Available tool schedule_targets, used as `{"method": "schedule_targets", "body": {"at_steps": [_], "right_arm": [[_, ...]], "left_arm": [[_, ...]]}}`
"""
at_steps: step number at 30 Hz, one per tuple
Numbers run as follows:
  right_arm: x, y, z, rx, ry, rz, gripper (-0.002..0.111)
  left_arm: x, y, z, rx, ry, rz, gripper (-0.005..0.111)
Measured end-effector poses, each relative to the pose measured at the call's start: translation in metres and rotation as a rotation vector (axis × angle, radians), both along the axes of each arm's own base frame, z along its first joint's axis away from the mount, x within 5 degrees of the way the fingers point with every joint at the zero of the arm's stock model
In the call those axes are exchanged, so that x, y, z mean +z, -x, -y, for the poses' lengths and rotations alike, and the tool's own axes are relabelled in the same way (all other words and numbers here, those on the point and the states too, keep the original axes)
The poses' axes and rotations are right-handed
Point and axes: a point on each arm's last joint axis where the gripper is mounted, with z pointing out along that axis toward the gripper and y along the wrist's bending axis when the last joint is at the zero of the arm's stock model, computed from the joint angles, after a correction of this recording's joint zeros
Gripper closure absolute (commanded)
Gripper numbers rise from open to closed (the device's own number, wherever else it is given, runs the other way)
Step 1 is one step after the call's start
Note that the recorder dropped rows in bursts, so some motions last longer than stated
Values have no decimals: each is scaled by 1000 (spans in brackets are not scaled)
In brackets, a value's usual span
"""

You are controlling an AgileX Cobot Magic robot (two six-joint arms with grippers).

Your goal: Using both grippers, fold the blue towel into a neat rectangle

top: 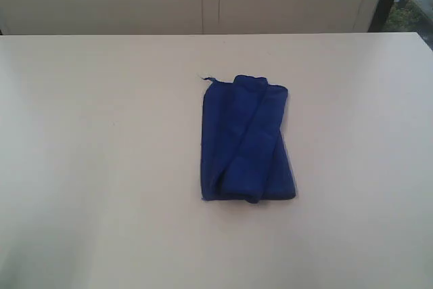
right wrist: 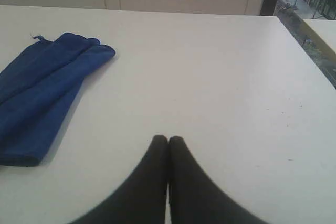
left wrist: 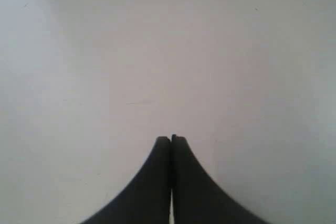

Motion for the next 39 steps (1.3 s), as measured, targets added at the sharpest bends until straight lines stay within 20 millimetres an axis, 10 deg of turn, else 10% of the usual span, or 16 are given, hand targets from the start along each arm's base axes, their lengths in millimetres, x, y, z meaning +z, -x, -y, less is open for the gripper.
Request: {"method": "schedule_targets", "body": {"at_steps": [35,39], "right_arm": [[40,-2,-1,14,-21,432,108],[75,0,-1,8,-13,348,108]], "left_arm": [[0,0,0,0,0,0,107],[0,0,0,0,0,0,107]]}}
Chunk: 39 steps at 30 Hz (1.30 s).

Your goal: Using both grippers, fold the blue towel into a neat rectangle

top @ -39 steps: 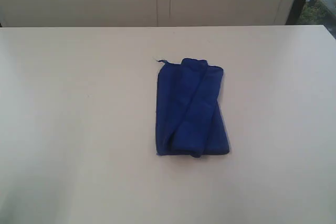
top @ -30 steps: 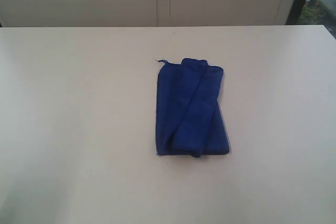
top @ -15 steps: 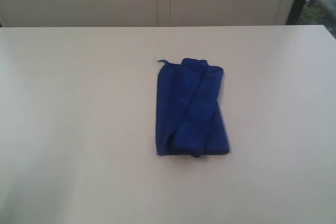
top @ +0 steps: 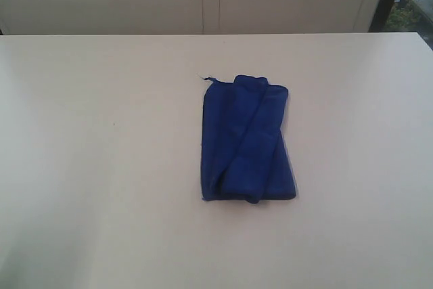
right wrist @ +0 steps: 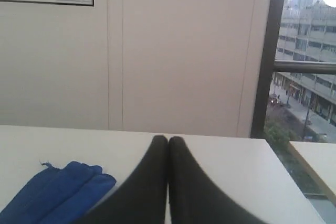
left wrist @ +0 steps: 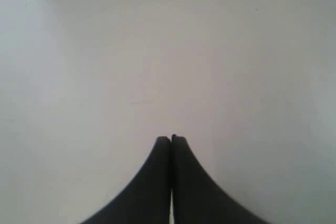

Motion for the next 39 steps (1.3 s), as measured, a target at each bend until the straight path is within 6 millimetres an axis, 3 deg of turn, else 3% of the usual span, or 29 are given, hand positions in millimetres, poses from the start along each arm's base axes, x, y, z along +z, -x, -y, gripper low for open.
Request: {"method": "schedule_targets", "body": {"at_steps": [6,9,13,16,19,25,34,39], "right_arm": [[72,-26,-1,-7,14,-196,108],[99,-56,-3,-10,23,-318,108],[112,-108,-8,0,1,-418,108],[95,-152,-12,3,-17,-485,108],[63,-191,-15,1,-34,-581,108],[19,-248,-30,18,-127,-775,108],[-4,-322,-100,157,-214,-875,108],[-41,-364,-128,179,-254,-933,104]], "left_arm": [[0,0,0,0,0,0,107],[0,0,0,0,0,0,107],[0,0,0,0,0,0,107],[0,0,0,0,0,0,107],[0,0,0,0,0,0,107],[0,0,0,0,0,0,107],[0,0,0,0,0,0,107],[0,0,0,0,0,0,107]]}}
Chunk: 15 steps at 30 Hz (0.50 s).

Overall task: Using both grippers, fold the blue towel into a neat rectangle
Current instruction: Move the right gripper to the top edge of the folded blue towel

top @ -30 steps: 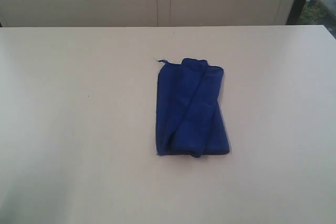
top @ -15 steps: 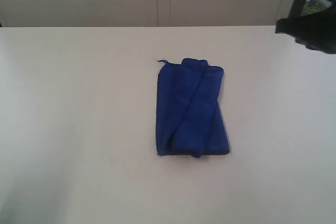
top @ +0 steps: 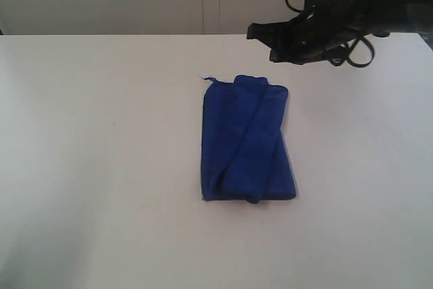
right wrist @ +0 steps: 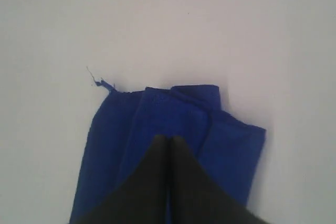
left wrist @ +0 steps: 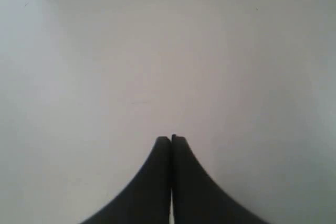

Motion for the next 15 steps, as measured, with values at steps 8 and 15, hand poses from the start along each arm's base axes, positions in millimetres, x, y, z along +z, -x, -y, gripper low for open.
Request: {"method": "schedule_targets", "body": {"at_steps": [8,15], "right_arm": [[-52,-39,-14,-1,4,-56,75],[-69,-47,-17,-10,9,-53,74]], "left_arm": [[0,0,0,0,0,0,107],[0,0,0,0,0,0,107]]}}
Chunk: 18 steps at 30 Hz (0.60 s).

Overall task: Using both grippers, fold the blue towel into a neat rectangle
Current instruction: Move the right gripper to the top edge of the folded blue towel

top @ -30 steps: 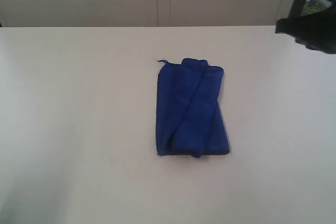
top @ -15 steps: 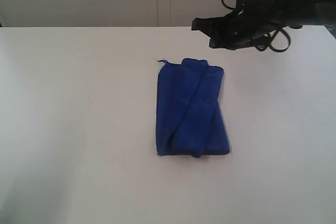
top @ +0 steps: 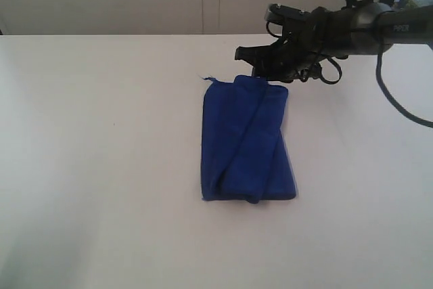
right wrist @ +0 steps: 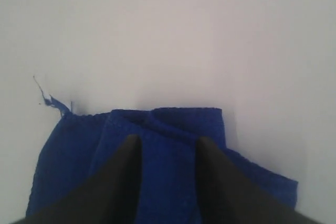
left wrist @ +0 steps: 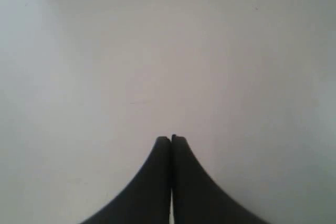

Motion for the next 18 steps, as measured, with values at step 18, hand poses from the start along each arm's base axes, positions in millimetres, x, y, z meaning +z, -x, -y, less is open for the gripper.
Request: {"method": "schedule_targets", "body": {"at_steps": [18], "right_arm": [[-16,-1,2,-45,-55,-70,79]], "left_arm": [[0,0,0,0,0,0,107]]}}
